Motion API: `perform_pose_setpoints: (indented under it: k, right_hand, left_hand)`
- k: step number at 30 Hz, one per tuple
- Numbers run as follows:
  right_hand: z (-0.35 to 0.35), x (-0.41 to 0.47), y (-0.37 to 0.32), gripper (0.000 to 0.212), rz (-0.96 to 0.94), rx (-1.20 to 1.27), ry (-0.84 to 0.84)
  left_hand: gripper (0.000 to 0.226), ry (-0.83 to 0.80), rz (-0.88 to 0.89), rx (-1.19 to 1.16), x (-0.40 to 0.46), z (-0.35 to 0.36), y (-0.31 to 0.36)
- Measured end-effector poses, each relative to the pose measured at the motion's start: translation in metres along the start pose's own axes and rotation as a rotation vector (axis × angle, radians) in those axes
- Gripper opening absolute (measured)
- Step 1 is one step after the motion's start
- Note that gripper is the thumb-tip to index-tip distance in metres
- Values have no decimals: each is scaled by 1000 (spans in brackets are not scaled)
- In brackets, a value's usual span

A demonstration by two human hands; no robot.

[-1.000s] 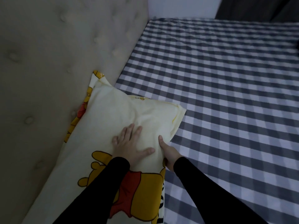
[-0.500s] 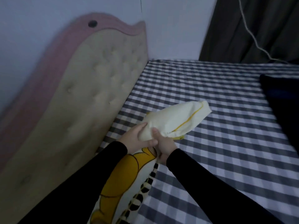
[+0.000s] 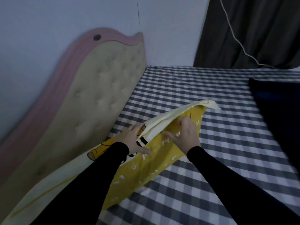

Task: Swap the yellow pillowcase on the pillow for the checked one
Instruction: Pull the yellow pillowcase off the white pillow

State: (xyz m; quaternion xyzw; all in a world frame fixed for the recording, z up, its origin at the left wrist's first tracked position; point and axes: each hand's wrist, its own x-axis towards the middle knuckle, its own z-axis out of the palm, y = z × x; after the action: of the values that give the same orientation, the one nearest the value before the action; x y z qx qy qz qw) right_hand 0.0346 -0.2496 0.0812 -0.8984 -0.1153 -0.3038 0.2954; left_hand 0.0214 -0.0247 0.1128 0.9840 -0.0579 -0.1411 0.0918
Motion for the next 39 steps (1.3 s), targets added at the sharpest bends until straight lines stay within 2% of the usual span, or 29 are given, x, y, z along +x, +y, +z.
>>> perform_pose_setpoints:
  k: [1, 2, 4, 6, 9, 11, 13, 15, 20, 24, 27, 29, 33, 36, 39]
  right_hand:
    - [-3, 3, 6, 67, 8, -28, 86]
    - [-6, 9, 13, 74, 4, -83, 67]
    - [-7, 23, 30, 83, -67, -234, -230]
    - [-9, 40, 46, 78, -80, -281, -550]
    - [-14, 64, 67, 74, -68, -222, -736]
    - [-19, 76, 84, 76, -117, -257, -775]
    - [-23, 85, 98, 63, -141, -303, -788]
    - [-22, 93, 116, 64, -148, -304, -787]
    - [-23, 103, 153, 56, -152, -37, -801]
    - [-26, 104, 168, 79, -279, -23, -732]
    - [-31, 106, 163, 70, -285, 43, -730]
    - [-35, 109, 149, 57, -240, 126, -767]
    - [-49, 120, 114, 32, -18, 178, -935]
    - [-69, 127, 85, 30, 90, 245, -1033]
    - [-89, 131, 67, 41, 198, 285, -1110]
  left_hand:
    - [130, -2, -8, 13, 1, -2, -1]
    - [130, -1, -17, 28, 3, -4, 0]
    - [129, 6, -26, 35, 10, -6, 6]
    - [130, 27, -17, 25, 20, -7, 19]
    - [132, 44, 17, 21, 42, -5, 50]
    - [130, 70, 27, 31, 60, -2, 74]
    - [127, 79, 22, 18, 78, 1, 97]
    - [122, 83, 25, 0, 94, 5, 116]
    - [88, 56, 30, -130, 115, 8, 127]
    - [73, 9, -13, -224, 122, 3, 120]
    - [68, -5, -26, -203, 123, -2, 118]
    - [64, -19, -29, -202, 121, -6, 116]
    - [48, -60, -32, -237, 104, -20, 108]
    - [41, -145, 4, -254, 86, -42, 106]
    - [40, -231, 16, -245, 68, -66, 110]
